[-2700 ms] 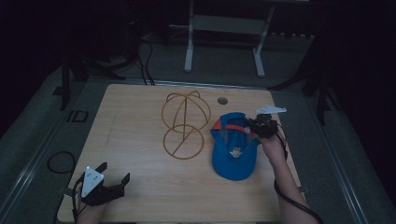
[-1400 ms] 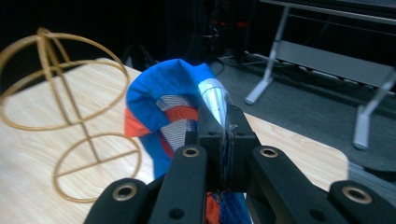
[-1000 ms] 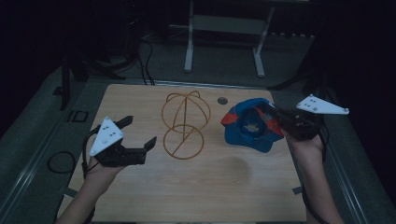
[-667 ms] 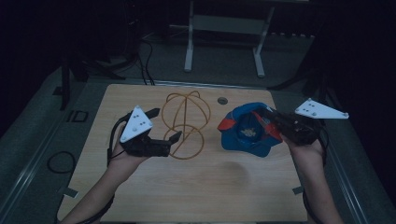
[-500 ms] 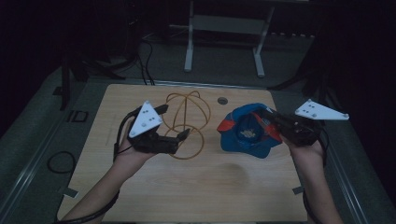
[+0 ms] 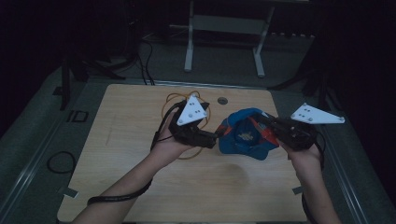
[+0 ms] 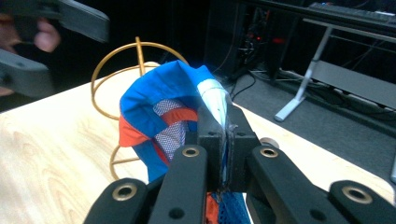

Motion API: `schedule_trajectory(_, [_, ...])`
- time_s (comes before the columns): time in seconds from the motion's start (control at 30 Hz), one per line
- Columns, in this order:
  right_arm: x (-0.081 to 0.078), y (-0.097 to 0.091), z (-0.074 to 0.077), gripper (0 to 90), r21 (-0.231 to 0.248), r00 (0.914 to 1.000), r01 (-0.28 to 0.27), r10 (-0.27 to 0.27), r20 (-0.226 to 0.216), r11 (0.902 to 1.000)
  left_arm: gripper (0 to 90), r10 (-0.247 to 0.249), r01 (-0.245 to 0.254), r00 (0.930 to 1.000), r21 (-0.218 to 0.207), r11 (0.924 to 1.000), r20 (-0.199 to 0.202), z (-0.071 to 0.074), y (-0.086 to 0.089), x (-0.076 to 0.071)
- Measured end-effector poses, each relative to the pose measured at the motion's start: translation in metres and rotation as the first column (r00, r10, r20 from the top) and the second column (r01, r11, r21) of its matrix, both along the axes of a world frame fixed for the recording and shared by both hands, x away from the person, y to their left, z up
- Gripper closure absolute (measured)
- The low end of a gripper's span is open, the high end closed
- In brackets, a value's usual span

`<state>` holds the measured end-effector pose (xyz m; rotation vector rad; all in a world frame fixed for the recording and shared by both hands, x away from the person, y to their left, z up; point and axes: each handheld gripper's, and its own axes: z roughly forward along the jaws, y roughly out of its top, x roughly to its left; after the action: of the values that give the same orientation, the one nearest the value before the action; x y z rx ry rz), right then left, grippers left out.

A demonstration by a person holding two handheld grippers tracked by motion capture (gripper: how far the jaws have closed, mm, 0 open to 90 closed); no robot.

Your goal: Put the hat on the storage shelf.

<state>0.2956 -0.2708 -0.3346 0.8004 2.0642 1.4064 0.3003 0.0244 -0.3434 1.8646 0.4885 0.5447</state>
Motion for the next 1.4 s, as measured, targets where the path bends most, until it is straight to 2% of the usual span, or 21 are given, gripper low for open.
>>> schedule_trajectory(0.03, [-0.001,0.001,0.000,87.5,-0.001,1.0000,-0.004,0.004,-0.001,1.0000,14.9,-0.006,0.006,1.0000,0.010,0.9999,-0.002,-0.001,-0.004,0.002])
schedule_trajectory(0.1, [-0.003,0.003,-0.001,87.5,-0.003,0.9999,-0.014,0.014,-0.001,0.9999,15.6,-0.027,0.027,0.9996,-0.006,0.9996,0.006,-0.002,-0.008,0.003])
schedule_trajectory(0.2, [-0.006,0.005,-0.001,87.5,-0.001,0.9997,-0.026,0.026,0.002,0.9997,18.7,-0.036,0.036,0.9994,0.005,0.9993,-0.002,-0.004,-0.012,0.004])
schedule_trajectory(0.3, [-0.009,0.008,-0.002,87.5,-0.005,0.9991,-0.042,0.042,0.006,0.9991,25.1,-0.061,0.061,0.9978,0.017,0.9980,-0.026,-0.006,-0.023,0.006])
schedule_trajectory(0.37, [-0.012,0.010,-0.002,87.4,-0.006,0.9987,-0.051,0.051,0.008,0.9987,34.9,-0.068,0.068,0.9973,0.031,0.9972,-0.030,-0.007,-0.029,0.006])
schedule_trajectory(0.4, [-0.012,0.010,-0.002,87.4,-0.010,0.9986,-0.052,0.052,0.009,0.9986,36.7,-0.077,0.078,0.9964,0.023,0.9967,-0.035,-0.008,-0.031,0.007])
schedule_trajectory(0.47, [-0.014,0.011,-0.003,87.5,-0.009,0.9983,-0.057,0.057,0.009,0.9983,47.9,-0.086,0.087,0.9953,0.020,0.9960,-0.044,-0.008,-0.034,0.008])
schedule_trajectory(0.5, [-0.015,0.012,-0.003,87.5,-0.008,0.9982,-0.060,0.060,0.009,0.9982,49.0,-0.088,0.089,0.9949,0.017,0.9959,-0.050,-0.009,-0.035,0.008])
schedule_trajectory(0.67, [-0.018,0.015,-0.007,87.5,-0.023,0.9974,-0.072,0.073,0.004,0.9971,63.5,-0.073,0.075,0.9959,0.033,0.9966,-0.053,-0.010,-0.039,0.011])
schedule_trajectory(0.87, [-0.021,0.017,-0.011,87.4,-0.020,0.9967,-0.081,0.080,-0.007,0.9966,86.0,-0.053,0.056,0.9972,0.046,0.9974,-0.052,-0.010,-0.045,0.012])
schedule_trajectory(1.03, [-0.025,0.018,-0.012,87.1,-0.022,0.9962,-0.087,0.087,-0.010,0.9959,88.9,-0.039,0.040,0.9989,0.051,0.9979,-0.025,-0.010,-0.048,0.010])
schedule_trajectory(1.2, [-0.033,0.019,-0.014,85.9,-0.011,0.9957,-0.092,0.092,-0.014,0.9957,89.2,-0.037,0.036,0.9990,0.039,0.9986,0.024,-0.008,-0.050,0.006])
schedule_trajectory(1.3, [-0.040,0.020,-0.016,84.1,0.002,0.9941,-0.107,0.107,-0.017,0.9942,89.3,-0.067,0.066,0.9970,0.022,0.9976,0.038,-0.006,-0.049,0.002])
schedule_trajectory(1.4, [-0.046,0.017,-0.016,78.0,0.012,0.9895,-0.143,0.143,-0.019,0.9897,89.3,-0.091,0.091,0.9944,0.014,0.9958,0.053,-0.003,-0.046,0.000])
